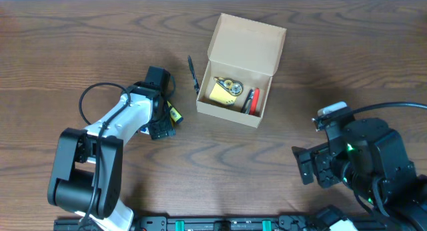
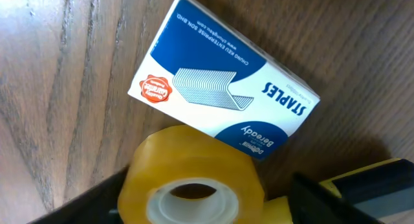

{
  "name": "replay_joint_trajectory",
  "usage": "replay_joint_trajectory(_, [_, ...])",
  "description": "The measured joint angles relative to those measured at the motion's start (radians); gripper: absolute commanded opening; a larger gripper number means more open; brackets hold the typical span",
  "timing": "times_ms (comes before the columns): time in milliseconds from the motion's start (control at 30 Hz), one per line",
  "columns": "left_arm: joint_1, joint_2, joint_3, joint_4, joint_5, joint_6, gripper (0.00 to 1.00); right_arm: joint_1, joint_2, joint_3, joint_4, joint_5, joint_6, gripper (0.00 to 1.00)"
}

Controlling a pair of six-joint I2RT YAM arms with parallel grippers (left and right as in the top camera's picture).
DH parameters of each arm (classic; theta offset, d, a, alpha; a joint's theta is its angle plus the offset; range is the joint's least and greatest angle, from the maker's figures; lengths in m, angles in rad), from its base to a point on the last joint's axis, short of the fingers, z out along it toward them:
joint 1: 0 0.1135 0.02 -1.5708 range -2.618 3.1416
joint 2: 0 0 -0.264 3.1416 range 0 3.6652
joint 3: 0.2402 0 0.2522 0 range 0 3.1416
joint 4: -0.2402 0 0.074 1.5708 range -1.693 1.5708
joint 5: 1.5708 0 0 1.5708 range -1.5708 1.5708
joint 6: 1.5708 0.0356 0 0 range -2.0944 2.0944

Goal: Pack container
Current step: 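Lower the left gripper and close it on the tape roll, then lift the tape roll and carry it with the left gripper to the box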

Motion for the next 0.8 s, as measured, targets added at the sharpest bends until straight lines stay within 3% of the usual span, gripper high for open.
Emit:
replay_joint_trajectory(467, [0.002, 0.002, 0.003, 0.006, 0.004, 0.0, 0.35, 0.0, 0.0, 0.0, 0.0, 0.0, 0.0, 0.99])
replay_joint_trajectory(600, [0.002, 0.002, 0.003, 0.006, 0.004, 0.0, 0.2, 0.0, 0.0, 0.0, 0.0, 0.0, 0.0, 0.99])
replay_joint_trajectory(667, [0.002, 0.002, 0.003, 0.006, 0.005, 0.0, 0.06, 0.0, 0.0, 0.0, 0.0, 0.0, 0.0, 0.99])
replay_joint_trajectory(800, [0.002, 0.002, 0.003, 0.006, 0.009, 0.0, 0.06, 0.0, 0.0, 0.0, 0.0, 0.0, 0.0, 0.99])
